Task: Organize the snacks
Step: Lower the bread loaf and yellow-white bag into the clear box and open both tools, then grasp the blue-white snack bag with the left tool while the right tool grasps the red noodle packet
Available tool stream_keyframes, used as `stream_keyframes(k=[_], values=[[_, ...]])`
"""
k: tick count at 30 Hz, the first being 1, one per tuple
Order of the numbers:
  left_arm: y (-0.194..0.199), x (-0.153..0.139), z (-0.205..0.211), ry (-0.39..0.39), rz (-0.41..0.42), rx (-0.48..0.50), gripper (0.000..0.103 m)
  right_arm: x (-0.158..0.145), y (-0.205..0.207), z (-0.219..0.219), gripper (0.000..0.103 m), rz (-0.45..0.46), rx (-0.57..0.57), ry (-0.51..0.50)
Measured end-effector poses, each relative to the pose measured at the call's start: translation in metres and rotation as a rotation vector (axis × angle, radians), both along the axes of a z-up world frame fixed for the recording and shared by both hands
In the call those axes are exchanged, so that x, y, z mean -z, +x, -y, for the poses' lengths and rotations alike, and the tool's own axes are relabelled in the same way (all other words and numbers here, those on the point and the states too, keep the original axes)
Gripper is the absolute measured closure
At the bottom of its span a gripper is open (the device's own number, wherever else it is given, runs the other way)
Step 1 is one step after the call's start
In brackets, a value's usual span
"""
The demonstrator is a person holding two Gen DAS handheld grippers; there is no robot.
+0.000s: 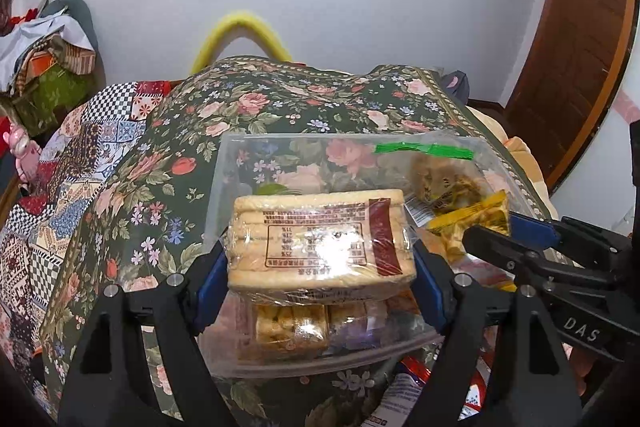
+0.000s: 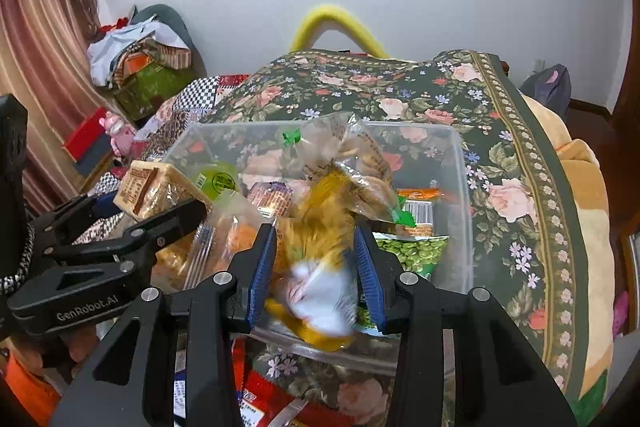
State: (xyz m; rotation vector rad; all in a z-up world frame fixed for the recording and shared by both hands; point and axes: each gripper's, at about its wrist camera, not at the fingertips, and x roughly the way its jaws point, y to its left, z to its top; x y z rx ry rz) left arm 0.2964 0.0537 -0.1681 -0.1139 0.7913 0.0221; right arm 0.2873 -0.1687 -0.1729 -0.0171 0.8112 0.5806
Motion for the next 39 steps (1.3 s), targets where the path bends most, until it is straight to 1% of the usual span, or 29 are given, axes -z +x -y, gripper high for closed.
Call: stream_keyframes(k=[2, 4, 8, 11, 12, 14, 18, 21, 23, 26, 29, 35, 39], values=[[0.001, 0.003, -0.002, -0.009, -0.020, 0.000, 0.025, -0.001, -0.002, 0.000, 0.065, 0.006, 0.000, -0.006], [0.001, 0.006, -0.003, -0.022, -0.037, 0.009, 0.025, -0.002, -0.005, 0.002, 0.063, 0.001, -0.006, -0.003], [-0.005, 0.005, 0.000, -0.007, -0.046, 0.028, 0.023, -0.007, -0.011, 0.003, 0.051, 0.012, -0.007, -0.005], [-0.009, 0.003, 0.002, -0.021, -0.069, 0.046, 0.022, -0.015, -0.020, 0.006, 0.049, 0.035, -0.014, -0.011], [-0.011, 0.002, 0.002, -0.023, -0.071, 0.050, 0.020, -0.018, -0.024, 0.008, 0.045, 0.040, -0.018, -0.010], [-0.015, -0.004, 0.004, -0.011, -0.057, 0.059, 0.019, -0.023, -0.030, 0.011, 0.037, 0.050, -0.017, -0.003], [-0.028, -0.022, 0.010, 0.041, -0.013, 0.065, 0.019, -0.034, -0.046, 0.017, 0.036, 0.088, -0.009, -0.012], [-0.043, -0.033, 0.011, 0.037, 0.008, 0.076, 0.018, -0.038, -0.056, 0.020, 0.036, 0.095, -0.013, -0.010], [-0.052, -0.034, 0.011, 0.018, 0.004, 0.088, 0.017, -0.038, -0.061, 0.022, 0.035, 0.094, -0.015, -0.008], [-0.065, -0.029, 0.013, -0.021, -0.022, 0.116, 0.017, -0.034, -0.071, 0.027, 0.031, 0.080, -0.010, -0.004], [-0.079, -0.015, 0.019, -0.041, -0.060, 0.153, 0.017, -0.025, -0.079, 0.030, 0.031, 0.068, -0.004, -0.024], [-0.098, 0.012, 0.037, -0.030, -0.114, 0.222, 0.016, -0.003, -0.093, 0.039, 0.031, 0.018, -0.006, -0.060], [-0.096, 0.034, 0.040, -0.012, -0.165, 0.212, 0.016, 0.008, -0.099, 0.042, 0.031, -0.019, -0.015, -0.067]])
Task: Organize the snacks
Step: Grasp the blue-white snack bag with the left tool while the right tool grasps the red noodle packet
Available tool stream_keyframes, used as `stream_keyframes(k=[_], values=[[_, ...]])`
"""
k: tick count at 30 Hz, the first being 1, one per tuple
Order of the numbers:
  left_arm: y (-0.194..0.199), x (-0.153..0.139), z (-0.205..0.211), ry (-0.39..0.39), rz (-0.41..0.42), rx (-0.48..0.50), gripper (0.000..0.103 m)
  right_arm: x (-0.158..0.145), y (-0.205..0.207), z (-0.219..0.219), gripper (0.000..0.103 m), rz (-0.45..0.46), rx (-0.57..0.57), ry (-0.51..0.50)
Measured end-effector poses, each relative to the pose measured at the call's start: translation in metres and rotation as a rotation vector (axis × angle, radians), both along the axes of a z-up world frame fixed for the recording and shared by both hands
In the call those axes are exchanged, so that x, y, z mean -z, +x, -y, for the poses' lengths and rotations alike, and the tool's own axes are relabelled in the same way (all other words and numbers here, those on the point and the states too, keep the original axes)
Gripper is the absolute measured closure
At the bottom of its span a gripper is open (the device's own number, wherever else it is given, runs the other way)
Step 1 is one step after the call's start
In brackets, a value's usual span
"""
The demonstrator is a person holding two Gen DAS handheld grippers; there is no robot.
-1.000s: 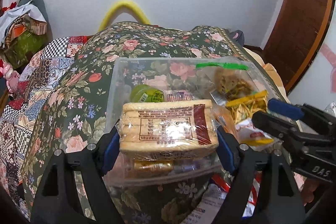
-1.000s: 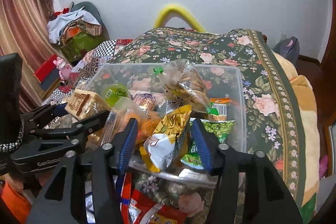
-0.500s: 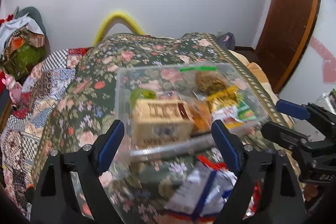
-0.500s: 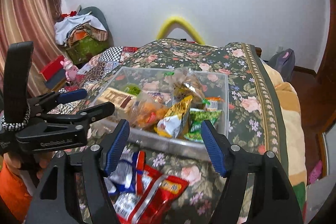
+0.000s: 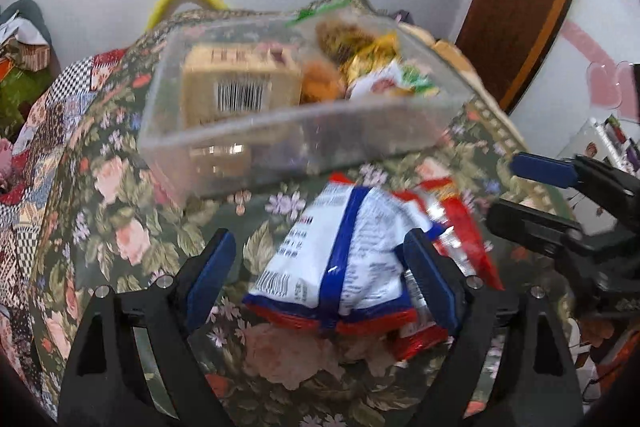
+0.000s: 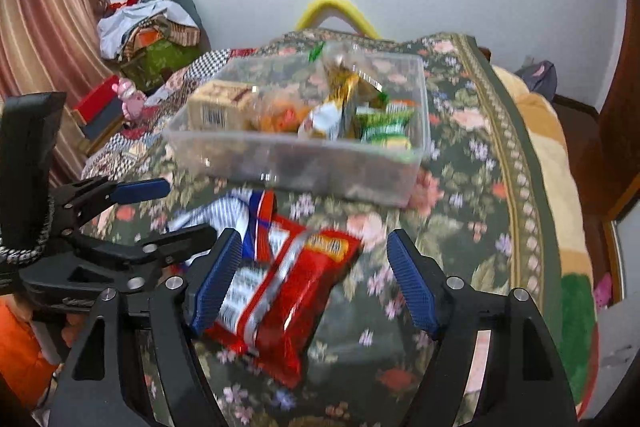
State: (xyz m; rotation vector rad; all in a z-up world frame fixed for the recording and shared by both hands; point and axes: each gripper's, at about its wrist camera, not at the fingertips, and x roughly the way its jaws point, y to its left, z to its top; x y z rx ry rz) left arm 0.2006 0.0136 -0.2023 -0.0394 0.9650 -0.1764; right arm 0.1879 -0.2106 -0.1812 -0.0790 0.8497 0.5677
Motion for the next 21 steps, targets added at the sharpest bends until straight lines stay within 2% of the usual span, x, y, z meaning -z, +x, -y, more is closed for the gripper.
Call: stream_keyframes(k=[2, 10, 11, 14, 17, 21], values=[[0.004, 0.009, -0.002, -0.013, -0.023, -0.006, 0.016, 0.004, -0.003, 0.000, 0.031, -0.011, -0.003, -0.009], [0.015, 0.026, -0.015, -0.093, -0.020, -0.051, 0.010, 0.021, -0.004, -0.008, 0.029, -0.063, -0.016, -0.011], [0.015, 0.026, -0.016, -0.093, -0.012, -0.052, 0.010, 0.023, -0.004, -0.010, 0.028, -0.071, -0.018, -0.010], [0.006, 0.026, -0.017, -0.077, 0.025, -0.045, 0.020, 0.029, -0.006, -0.015, 0.027, -0.089, -0.026, -0.013], [-0.006, 0.023, -0.021, -0.043, 0.048, -0.064, 0.022, 0.035, -0.005, -0.020, 0.025, -0.112, -0.033, -0.005], [-0.018, 0.022, -0.035, -0.042, 0.051, -0.119, 0.023, 0.039, -0.005, -0.028, 0.020, -0.127, -0.049, 0.000]])
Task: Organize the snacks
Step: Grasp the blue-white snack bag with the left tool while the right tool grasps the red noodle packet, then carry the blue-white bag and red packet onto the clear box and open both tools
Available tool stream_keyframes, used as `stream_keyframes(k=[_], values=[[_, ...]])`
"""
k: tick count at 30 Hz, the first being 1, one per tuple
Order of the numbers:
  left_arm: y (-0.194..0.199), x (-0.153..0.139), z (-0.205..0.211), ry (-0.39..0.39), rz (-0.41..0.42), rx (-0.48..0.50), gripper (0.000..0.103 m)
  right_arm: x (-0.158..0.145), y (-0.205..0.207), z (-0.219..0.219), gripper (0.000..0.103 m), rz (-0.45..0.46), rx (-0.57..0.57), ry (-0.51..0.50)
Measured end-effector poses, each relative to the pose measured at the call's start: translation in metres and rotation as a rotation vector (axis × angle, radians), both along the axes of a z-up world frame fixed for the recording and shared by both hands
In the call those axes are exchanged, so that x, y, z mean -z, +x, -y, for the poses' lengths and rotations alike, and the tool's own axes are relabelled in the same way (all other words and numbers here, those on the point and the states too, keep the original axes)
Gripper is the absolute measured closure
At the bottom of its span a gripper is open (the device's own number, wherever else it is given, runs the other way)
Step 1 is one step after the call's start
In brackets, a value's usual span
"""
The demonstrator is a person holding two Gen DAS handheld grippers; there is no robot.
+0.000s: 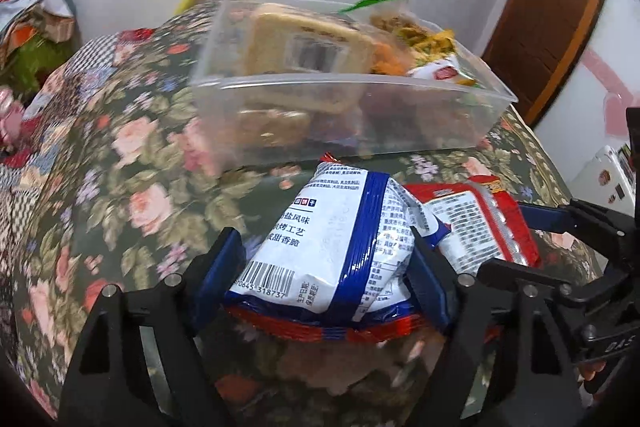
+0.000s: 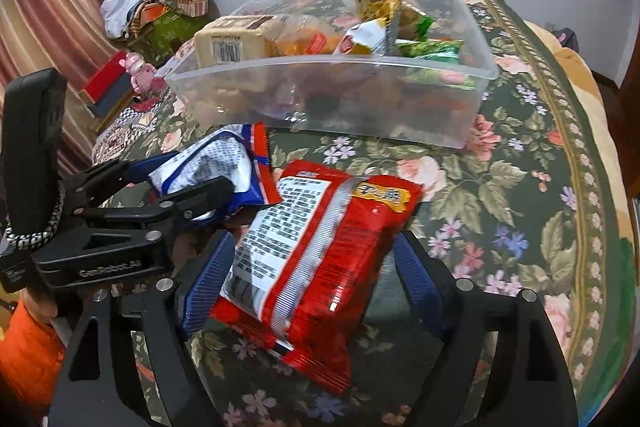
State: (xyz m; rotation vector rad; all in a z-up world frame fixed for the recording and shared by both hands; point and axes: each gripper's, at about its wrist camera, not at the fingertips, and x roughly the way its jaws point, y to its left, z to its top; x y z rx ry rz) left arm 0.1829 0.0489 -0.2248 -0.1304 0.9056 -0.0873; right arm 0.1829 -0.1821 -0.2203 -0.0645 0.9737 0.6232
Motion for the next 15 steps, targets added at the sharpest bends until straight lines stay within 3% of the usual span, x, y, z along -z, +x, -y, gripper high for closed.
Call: stream_keyframes(k=[8, 12, 15], values=[[-0.021, -0.003, -0.009, 0.020, 0.015, -0.042, 0.025, 0.013, 0.000, -0.018, 0.018, 0.009, -0.023, -0.063], [-0.026, -0.013, -0.005, 0.035, 0.037, -0.031, 0.029, 0.011, -0.001, -0.017, 0.038, 0.041, -0.029, -0.078], [-0.027, -0.019, 0.000, 0.033, 0.048, -0.020, 0.032, 0.010, -0.001, -0.013, 0.041, 0.046, -0.032, -0.066]])
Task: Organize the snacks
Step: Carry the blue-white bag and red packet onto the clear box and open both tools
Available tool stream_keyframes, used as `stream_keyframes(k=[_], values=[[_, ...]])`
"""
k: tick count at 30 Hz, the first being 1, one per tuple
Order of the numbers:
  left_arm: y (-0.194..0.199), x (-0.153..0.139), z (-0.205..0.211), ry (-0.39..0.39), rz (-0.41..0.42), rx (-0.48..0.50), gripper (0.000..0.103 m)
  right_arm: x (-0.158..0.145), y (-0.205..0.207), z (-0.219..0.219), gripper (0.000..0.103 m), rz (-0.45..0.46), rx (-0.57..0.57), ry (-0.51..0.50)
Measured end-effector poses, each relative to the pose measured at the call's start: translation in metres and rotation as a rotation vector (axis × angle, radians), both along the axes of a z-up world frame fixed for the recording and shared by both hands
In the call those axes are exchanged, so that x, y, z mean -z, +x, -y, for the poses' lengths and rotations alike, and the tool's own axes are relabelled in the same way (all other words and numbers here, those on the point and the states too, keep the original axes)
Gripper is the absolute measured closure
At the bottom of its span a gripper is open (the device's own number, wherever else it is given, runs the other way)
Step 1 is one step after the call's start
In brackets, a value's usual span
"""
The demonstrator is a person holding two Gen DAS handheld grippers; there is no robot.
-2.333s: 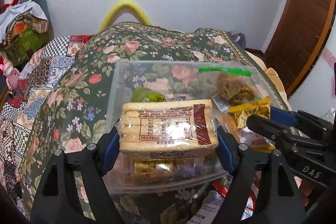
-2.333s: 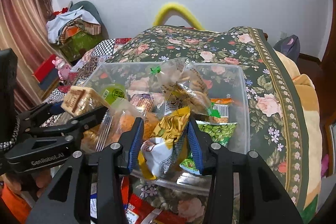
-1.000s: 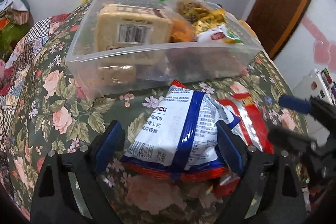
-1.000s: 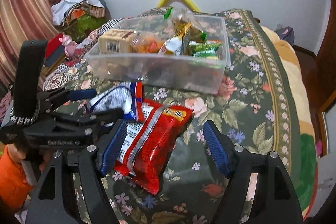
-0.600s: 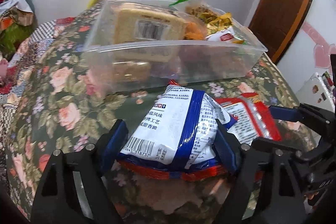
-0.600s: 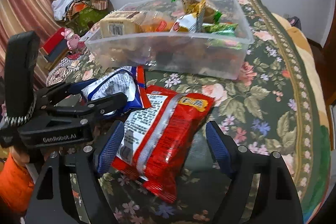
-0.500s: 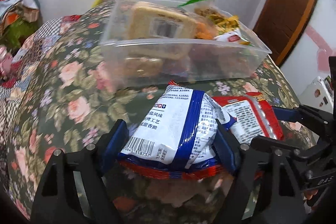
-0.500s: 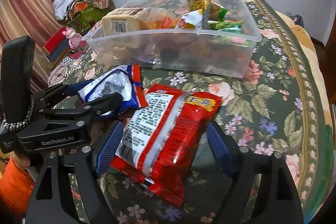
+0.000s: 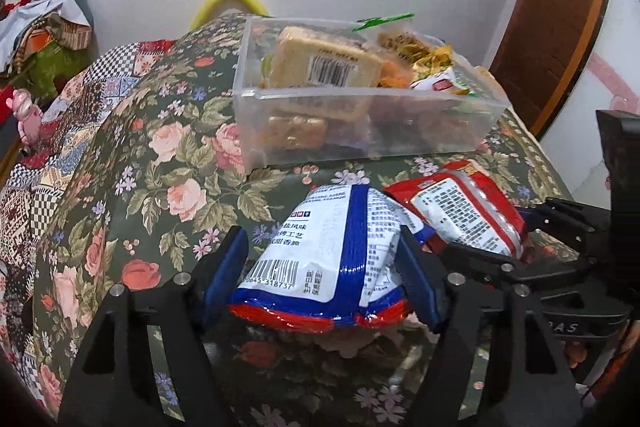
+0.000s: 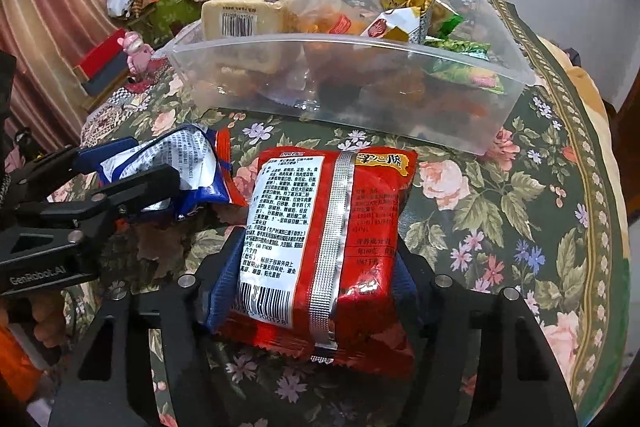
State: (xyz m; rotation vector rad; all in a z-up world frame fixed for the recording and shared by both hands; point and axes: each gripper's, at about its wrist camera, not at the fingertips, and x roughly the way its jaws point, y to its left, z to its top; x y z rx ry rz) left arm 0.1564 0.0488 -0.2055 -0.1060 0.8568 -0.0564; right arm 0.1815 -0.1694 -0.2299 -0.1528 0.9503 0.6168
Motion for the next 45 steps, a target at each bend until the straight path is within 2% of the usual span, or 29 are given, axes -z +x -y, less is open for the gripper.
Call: stream_keyframes(k=[1, 2, 3, 10, 11, 14, 15, 18, 21, 25, 28, 30, 33, 35, 41, 45], values=[[-0.001, -0.002, 0.002, -0.004, 0.005, 0.007, 0.034, -0.001, -0.001, 0.002, 0.041, 0.004, 0.000, 0.001], [-0.001, -0.004, 0.002, -0.007, 0.008, 0.010, 0.050, -0.001, -0.001, 0.002, 0.041, 0.009, 0.001, 0.001], [-0.002, -0.007, 0.003, -0.013, 0.003, 0.016, 0.056, -0.003, -0.003, 0.006, 0.041, 0.017, 0.004, 0.006], [-0.002, -0.013, 0.002, -0.020, -0.004, 0.022, 0.055, -0.022, -0.010, 0.021, 0.041, 0.053, 0.024, 0.048], [-0.002, -0.014, 0.003, -0.011, -0.004, 0.023, 0.050, -0.023, -0.010, 0.023, 0.041, 0.056, 0.027, 0.052], [0.000, -0.016, 0.003, 0.008, -0.004, 0.023, 0.022, -0.028, -0.010, 0.030, 0.041, 0.056, 0.038, 0.072], [0.002, -0.014, 0.003, 0.006, -0.011, 0.029, 0.017, -0.030, -0.010, 0.033, 0.041, 0.053, 0.043, 0.079], [0.016, -0.002, 0.001, 0.008, -0.063, 0.021, 0.016, -0.032, -0.010, 0.038, 0.041, 0.055, 0.056, 0.090], [0.031, 0.014, -0.002, -0.025, -0.117, 0.009, 0.016, -0.037, -0.012, 0.039, 0.041, 0.064, 0.061, 0.094], [0.042, 0.029, -0.008, -0.134, -0.134, -0.004, 0.014, -0.041, -0.012, 0.043, 0.041, 0.077, 0.064, 0.099], [0.042, 0.028, -0.008, -0.156, -0.102, 0.006, 0.033, -0.045, -0.012, 0.046, 0.041, 0.084, 0.068, 0.105], [0.038, 0.022, -0.002, -0.114, -0.078, 0.019, 0.047, -0.047, -0.011, 0.047, 0.041, 0.094, 0.071, 0.110], [0.031, 0.011, 0.009, -0.037, -0.047, 0.033, 0.052, -0.053, -0.009, 0.047, 0.041, 0.107, 0.073, 0.119], [0.027, 0.002, 0.011, -0.022, -0.028, 0.044, 0.053, -0.057, -0.007, 0.047, 0.041, 0.118, 0.073, 0.124], [0.017, -0.040, 0.009, -0.010, 0.074, 0.042, 0.053, -0.072, 0.003, 0.042, 0.041, 0.169, 0.071, 0.145], [0.023, -0.071, 0.004, -0.016, 0.144, 0.038, 0.053, -0.082, 0.014, 0.038, 0.041, 0.203, 0.071, 0.152]])
